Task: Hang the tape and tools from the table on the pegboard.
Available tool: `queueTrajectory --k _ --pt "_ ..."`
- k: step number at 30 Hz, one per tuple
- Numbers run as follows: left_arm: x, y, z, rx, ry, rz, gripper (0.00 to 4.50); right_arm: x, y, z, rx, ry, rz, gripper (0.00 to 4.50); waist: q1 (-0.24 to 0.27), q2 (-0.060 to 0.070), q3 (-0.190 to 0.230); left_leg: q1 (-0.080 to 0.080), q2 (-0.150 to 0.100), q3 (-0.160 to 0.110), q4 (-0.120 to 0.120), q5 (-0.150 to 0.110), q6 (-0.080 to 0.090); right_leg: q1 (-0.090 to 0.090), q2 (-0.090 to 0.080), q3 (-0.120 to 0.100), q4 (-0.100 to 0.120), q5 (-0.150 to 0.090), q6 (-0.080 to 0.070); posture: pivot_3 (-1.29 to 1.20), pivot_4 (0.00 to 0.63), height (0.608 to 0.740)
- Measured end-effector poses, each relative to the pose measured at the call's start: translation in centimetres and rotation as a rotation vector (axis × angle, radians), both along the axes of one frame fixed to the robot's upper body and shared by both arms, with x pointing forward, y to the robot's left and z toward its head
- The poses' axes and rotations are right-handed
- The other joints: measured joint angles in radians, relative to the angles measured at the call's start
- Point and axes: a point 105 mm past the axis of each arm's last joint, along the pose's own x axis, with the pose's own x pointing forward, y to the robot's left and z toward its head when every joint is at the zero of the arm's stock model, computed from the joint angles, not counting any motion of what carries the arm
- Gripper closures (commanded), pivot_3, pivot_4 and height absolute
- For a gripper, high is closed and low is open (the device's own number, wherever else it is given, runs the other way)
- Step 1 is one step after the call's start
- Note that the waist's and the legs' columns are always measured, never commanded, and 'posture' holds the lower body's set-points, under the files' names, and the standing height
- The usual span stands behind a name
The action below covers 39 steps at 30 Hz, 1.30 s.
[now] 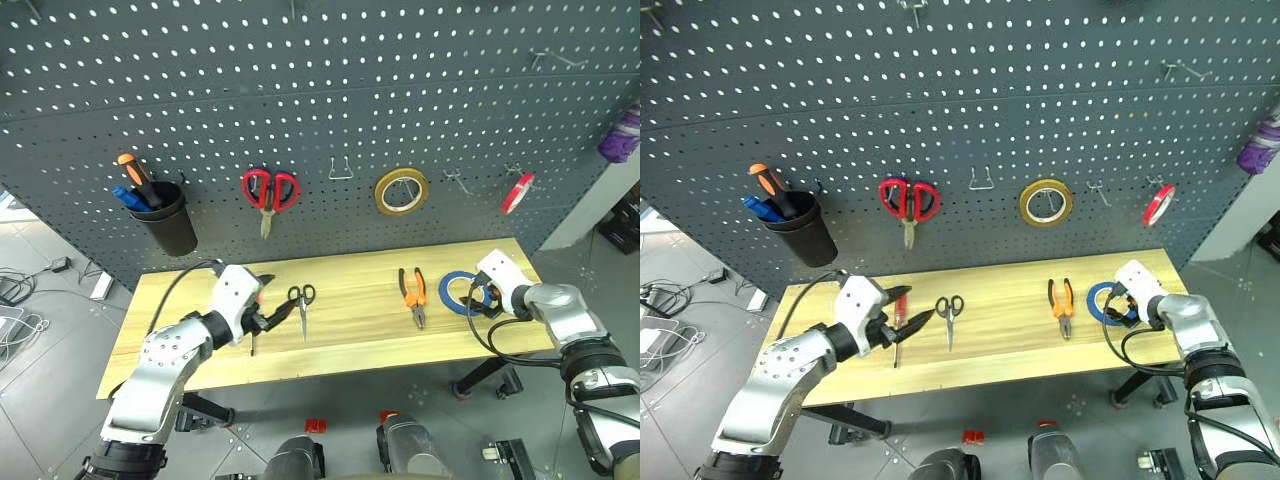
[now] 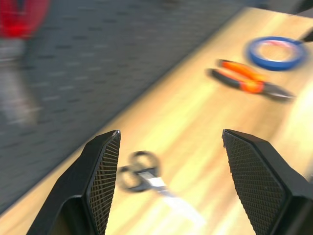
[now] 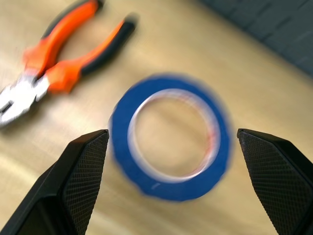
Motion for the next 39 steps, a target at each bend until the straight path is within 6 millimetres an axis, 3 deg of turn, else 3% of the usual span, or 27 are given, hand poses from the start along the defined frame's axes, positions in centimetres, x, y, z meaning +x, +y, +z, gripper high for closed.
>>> queueTrajectory --k 4,8,13,18,24,26,30,34,36,39 --pt "1.0 -2.6 1.0 -0.041 0.008 -0.106 0.99 1.1 2.6 -0.1 0.018 0.04 0.044 0.0 -0.019 -0.005 0.046 -0.002 0.002 0.004 0.001 0.001 0.002 -0.001 0.0 0.0 0.001 0.001 0.001 -0.38 0.29 0.74" --pt "1.7 -4.3 1.5 -0.038 -0.005 -0.166 0.99 1.6 2.8 -0.1 0.001 0.069 0.042 0.0 -0.022 -0.01 0.083 -0.006 0.004 0.007 0.002 0.001 0.002 -0.006 0.002 0.002 0.0 0.002 0.002 -0.37 0.322 0.74" --pt "0.5 -6.5 1.3 -0.036 0.005 -0.309 0.99 2.7 3.4 0.4 -0.031 0.092 0.056 0.0 -0.034 -0.017 0.113 -0.016 0.011 0.015 0.003 0.0 0.001 -0.016 0.007 0.006 0.0 0.003 0.001 -0.35 0.339 0.74" --pt "-2.1 -8.8 1.1 -0.04 0.03 -0.531 0.97 3.2 4.1 0.8 -0.081 0.116 0.104 1.24 -0.035 -0.023 0.122 -0.014 0.013 0.021 0.003 -0.001 0.004 -0.017 0.009 0.013 0.0 0.005 0.002 -0.33 0.328 0.74" --pt "-3.7 -8.4 0.7 0.033 0.043 -0.66 0.97 2.9 4.4 0.3 -0.058 0.192 0.1 3.4 -0.033 -0.023 0.122 -0.013 0.014 0.025 0.005 -0.001 0.004 -0.018 0.011 0.02 -0.001 0.01 0.005 -0.34 0.287 0.74" --pt "-3.7 -8.3 0.7 0.039 0.036 -0.666 0.97 2.9 4.3 0.3 -0.059 0.191 0.092 3.84 -0.034 -0.023 0.121 -0.012 0.014 0.025 0.005 -0.001 0.004 -0.018 0.012 0.021 -0.001 0.011 0.006 -0.34 0.274 0.74" --pt "-3.5 -8.0 0.5 0.058 0.022 -0.656 0.97 3.2 4.4 0.5 -0.082 0.126 0.132 3.84 -0.035 -0.024 0.121 -0.014 0.014 0.027 0.005 -0.001 0.004 -0.021 0.012 0.022 -0.001 0.012 0.007 -0.35 0.259 0.74" --pt "-2.7 -7.7 0.9 0.039 0.012 -0.606 0.97 1.6 3.2 0.7 -0.142 0.03 0.224 3.84 -0.027 -0.023 0.121 -0.017 0.014 0.028 0.005 0.0 0.002 -0.024 0.012 0.023 -0.001 0.012 0.007 -0.36 0.255 0.74" --pt "-1.9 -7.5 1.6 0.023 -0.024 -0.559 0.97 0.4 2.6 1.9 -0.168 -0.074 0.24 3.84 -0.02 -0.022 0.121 -0.021 0.014 0.028 0.005 0.001 0.001 -0.029 0.012 0.023 -0.001 0.012 0.007 -0.36 0.256 0.74" --pt "-0.6 -7.3 3.0 -0.007 -0.087 -0.477 0.97 -0.3 3.3 5.4 -0.204 -0.341 0.213 3.84 -0.024 -0.022 0.12 -0.032 0.015 0.032 0.008 0.001 0.0 -0.041 0.012 0.025 0.004 0.012 0.007 -0.37 0.256 0.74"
